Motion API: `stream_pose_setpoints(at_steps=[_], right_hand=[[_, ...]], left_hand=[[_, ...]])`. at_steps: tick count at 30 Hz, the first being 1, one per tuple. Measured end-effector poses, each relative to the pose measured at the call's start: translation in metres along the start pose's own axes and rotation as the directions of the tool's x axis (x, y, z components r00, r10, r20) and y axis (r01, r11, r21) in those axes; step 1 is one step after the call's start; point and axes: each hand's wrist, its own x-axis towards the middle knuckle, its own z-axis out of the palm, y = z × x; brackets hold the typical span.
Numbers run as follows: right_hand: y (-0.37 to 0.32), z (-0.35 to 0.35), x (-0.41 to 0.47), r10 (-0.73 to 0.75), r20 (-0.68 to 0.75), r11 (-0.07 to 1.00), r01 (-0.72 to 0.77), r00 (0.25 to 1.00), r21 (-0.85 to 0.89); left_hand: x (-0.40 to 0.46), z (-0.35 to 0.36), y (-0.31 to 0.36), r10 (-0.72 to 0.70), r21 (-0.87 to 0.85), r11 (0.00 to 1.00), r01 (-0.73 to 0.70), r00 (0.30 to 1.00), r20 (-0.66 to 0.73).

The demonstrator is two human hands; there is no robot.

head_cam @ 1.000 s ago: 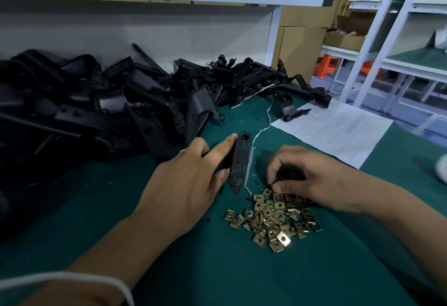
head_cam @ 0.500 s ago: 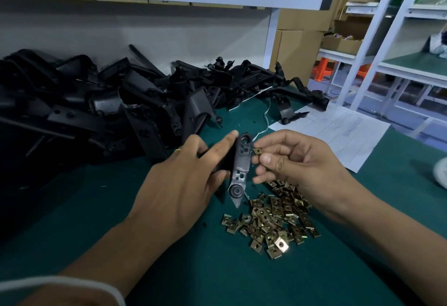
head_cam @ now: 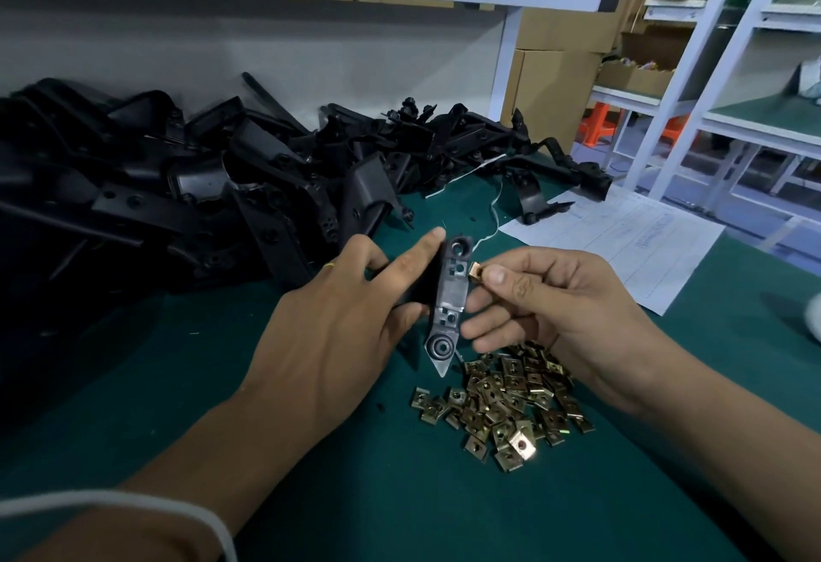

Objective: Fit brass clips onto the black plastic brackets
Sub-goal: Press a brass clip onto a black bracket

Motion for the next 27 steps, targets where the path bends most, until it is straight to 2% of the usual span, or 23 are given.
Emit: stream_pose_setpoints(at_steps=[12,22,27], right_hand=[[-0.005,-0.002,-0.001,0.058,0.051,0.998,-0.059,0.997,0.019],[-0.007,-0.001,-0.005,0.030,0.077,0.999,-0.027,0.997,-0.038],[-0.002,0.006,-0.009,-0.063,-0.019,0.997,0.062,0.998,-0.039]], left_hand=[[0.000,0.000,-0.001,0.047,-0.023,0.999,-0.048,0.999,-0.018],[-0.001,-0.002,0.002,0.100,-0.035,0.994,-0.101,0.995,-0.026],[0.001,-0.004,0.013,0.088,0.131,0.989,-0.072,0.990,-0.114]])
